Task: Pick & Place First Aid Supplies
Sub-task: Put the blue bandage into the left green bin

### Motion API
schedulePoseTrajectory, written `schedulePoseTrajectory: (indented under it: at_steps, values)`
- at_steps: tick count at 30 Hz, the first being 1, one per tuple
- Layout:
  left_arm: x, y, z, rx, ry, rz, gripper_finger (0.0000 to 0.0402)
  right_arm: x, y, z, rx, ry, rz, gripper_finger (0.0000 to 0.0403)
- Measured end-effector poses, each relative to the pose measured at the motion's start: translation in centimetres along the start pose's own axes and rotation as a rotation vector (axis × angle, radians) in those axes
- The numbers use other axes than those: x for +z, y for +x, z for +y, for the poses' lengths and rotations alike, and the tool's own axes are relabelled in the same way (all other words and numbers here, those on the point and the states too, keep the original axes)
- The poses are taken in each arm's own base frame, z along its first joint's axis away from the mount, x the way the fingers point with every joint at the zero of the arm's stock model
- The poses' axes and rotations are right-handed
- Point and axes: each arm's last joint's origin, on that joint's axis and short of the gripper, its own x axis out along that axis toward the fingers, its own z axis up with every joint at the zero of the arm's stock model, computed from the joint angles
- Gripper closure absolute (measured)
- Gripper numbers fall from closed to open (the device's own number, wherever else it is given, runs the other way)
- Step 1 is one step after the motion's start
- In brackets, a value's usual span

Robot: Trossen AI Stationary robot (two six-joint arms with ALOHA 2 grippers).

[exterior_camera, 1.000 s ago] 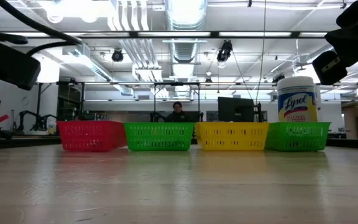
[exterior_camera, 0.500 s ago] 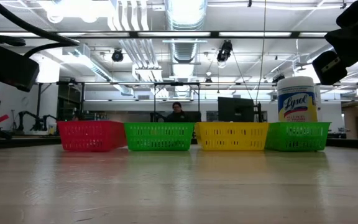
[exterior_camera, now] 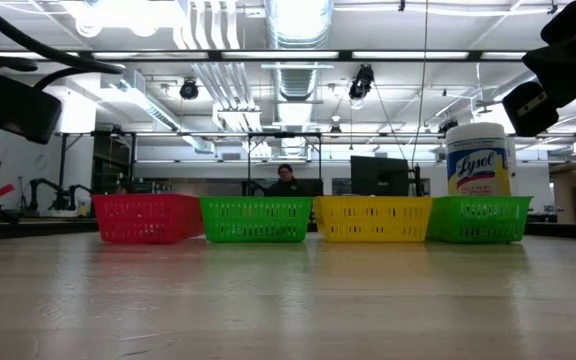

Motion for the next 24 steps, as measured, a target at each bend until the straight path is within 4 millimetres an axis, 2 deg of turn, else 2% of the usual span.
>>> schedulePoseTrajectory:
  at_steps: [5, 18, 24]
  values:
    - [0.3, -0.7, 0.1, 0.029, 0.007, -0.051, 0.0401, 0.0, 0.0, 0.0, 0.0, -0.002, 0.0, 0.0394]
    - [0.9, -4.8, 0.3, -0.06, 0.004, -0.174, 0.0401, 0.0, 0.0, 0.0, 0.0, -0.002, 0.0, 0.0394]
    - [0.9, -4.8, 0.7, -0.017, 0.007, -0.22, 0.0401, 0.0, 0.0, 0.0, 0.0, -0.002, -0.001, 0.0394]
